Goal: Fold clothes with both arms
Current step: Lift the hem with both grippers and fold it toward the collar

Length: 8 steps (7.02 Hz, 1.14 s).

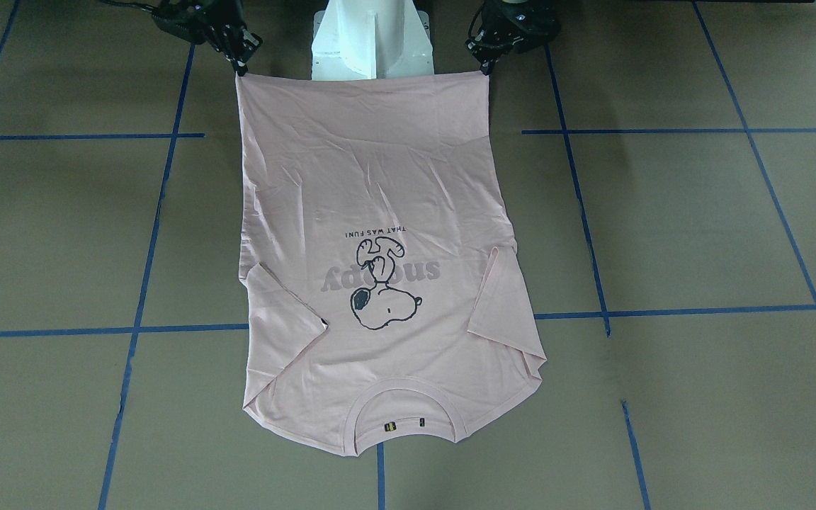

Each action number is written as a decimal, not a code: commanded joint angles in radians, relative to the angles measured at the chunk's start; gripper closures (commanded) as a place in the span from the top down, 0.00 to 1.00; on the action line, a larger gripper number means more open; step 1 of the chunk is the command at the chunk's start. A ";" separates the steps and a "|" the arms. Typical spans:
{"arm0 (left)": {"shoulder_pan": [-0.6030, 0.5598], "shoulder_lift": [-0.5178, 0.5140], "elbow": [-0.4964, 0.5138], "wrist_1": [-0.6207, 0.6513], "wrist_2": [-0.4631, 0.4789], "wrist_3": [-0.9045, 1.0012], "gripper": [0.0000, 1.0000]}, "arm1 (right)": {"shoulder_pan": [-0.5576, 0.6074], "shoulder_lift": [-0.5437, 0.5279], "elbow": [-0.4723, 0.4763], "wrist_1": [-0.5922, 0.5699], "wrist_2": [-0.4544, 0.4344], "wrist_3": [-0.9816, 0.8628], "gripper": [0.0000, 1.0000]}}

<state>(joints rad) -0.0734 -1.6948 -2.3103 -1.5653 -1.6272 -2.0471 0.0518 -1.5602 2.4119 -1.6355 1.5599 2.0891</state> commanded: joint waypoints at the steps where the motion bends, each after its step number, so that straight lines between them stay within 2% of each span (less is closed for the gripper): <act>1: -0.186 -0.089 0.012 0.008 0.006 0.086 0.00 | 0.131 0.024 -0.006 0.000 -0.100 -0.016 0.00; 2: -0.316 -0.161 0.040 0.008 0.007 0.242 0.00 | 0.228 0.170 -0.092 0.000 -0.115 -0.096 0.00; 3: -0.389 -0.208 0.127 0.004 0.007 0.380 0.00 | 0.314 0.315 -0.202 -0.001 -0.112 -0.185 0.00; 4: -0.473 -0.273 0.243 -0.022 0.007 0.468 0.00 | 0.404 0.381 -0.309 0.006 -0.106 -0.287 0.00; 5: -0.527 -0.288 0.326 -0.077 0.018 0.507 0.00 | 0.498 0.411 -0.367 0.006 -0.092 -0.384 0.00; 6: -0.575 -0.289 0.380 -0.164 0.036 0.551 0.00 | 0.579 0.434 -0.458 0.011 -0.042 -0.459 0.00; 7: -0.609 -0.290 0.438 -0.218 0.038 0.577 0.00 | 0.636 0.477 -0.570 0.073 -0.022 -0.519 0.00; 8: -0.621 -0.298 0.498 -0.295 0.049 0.578 0.00 | 0.670 0.521 -0.717 0.191 0.005 -0.532 0.00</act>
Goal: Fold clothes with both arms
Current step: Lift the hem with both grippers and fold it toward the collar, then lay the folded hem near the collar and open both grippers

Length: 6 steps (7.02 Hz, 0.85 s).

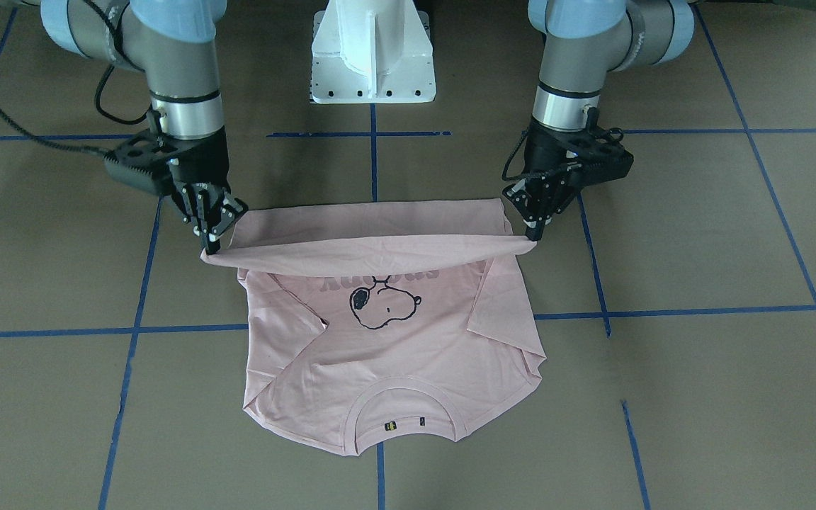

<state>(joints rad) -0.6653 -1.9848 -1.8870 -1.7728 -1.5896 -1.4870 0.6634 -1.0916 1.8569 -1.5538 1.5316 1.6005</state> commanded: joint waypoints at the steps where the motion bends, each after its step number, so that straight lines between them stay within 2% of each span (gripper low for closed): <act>1: -0.037 -0.041 0.138 -0.156 0.026 0.019 0.00 | 0.086 0.173 -0.374 0.218 0.068 -0.057 0.00; 2: -0.054 -0.070 0.214 -0.202 0.029 0.019 0.00 | 0.103 0.288 -0.550 0.234 0.093 -0.060 0.00; 3: -0.054 -0.112 0.341 -0.318 0.061 0.017 0.00 | 0.107 0.324 -0.629 0.276 0.094 -0.059 0.00; 4: -0.054 -0.150 0.471 -0.403 0.066 0.019 0.00 | 0.101 0.331 -0.709 0.367 0.096 -0.057 0.00; 5: -0.054 -0.163 0.535 -0.418 0.124 0.039 0.00 | 0.101 0.335 -0.761 0.414 0.097 -0.060 0.00; 6: -0.056 -0.176 0.575 -0.418 0.143 0.083 0.00 | 0.101 0.358 -0.789 0.416 0.097 -0.060 0.00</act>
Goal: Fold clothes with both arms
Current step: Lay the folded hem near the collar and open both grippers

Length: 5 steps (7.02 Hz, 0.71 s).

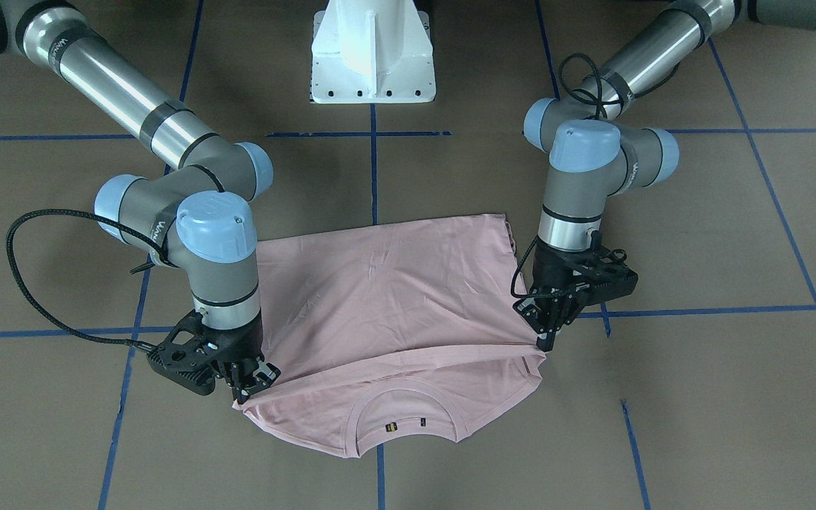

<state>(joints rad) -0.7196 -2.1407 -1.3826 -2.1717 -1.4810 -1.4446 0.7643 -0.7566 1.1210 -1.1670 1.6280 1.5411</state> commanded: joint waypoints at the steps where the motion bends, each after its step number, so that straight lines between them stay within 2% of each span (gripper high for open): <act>1: -0.020 -0.021 0.070 -0.019 0.033 0.041 0.00 | 0.001 0.026 -0.069 0.030 0.001 -0.001 0.00; 4: -0.026 -0.010 0.073 -0.027 0.033 0.040 0.00 | -0.013 0.039 -0.078 0.032 0.003 0.001 0.00; 5: -0.026 -0.008 0.073 -0.027 0.033 0.038 0.14 | -0.013 0.046 -0.079 0.032 0.003 -0.001 0.16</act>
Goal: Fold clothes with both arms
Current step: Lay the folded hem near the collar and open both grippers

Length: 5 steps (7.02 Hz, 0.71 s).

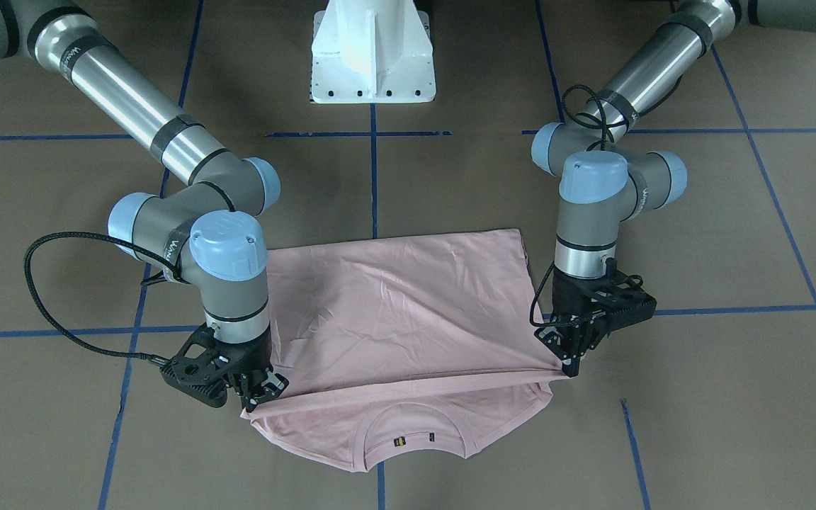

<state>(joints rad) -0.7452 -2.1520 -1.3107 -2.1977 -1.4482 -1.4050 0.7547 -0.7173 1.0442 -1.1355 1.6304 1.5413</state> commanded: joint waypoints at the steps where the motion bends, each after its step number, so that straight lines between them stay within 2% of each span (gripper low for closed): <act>1: 0.004 0.001 -0.004 0.000 0.000 -0.006 0.23 | -0.009 0.016 -0.015 0.000 -0.001 0.000 0.37; 3: 0.009 0.018 -0.004 -0.063 -0.003 -0.003 0.31 | -0.002 0.010 0.017 0.034 -0.009 0.016 0.43; 4: 0.009 0.024 -0.005 -0.117 -0.008 -0.005 0.37 | 0.020 -0.061 0.125 0.066 0.014 0.016 0.53; 5: 0.012 0.021 -0.008 -0.122 -0.009 -0.008 0.37 | 0.021 -0.145 0.236 0.068 0.019 0.020 0.55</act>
<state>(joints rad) -0.7358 -2.1316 -1.3162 -2.2943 -1.4545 -1.4102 0.7677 -0.7754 1.1589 -1.0823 1.6390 1.5568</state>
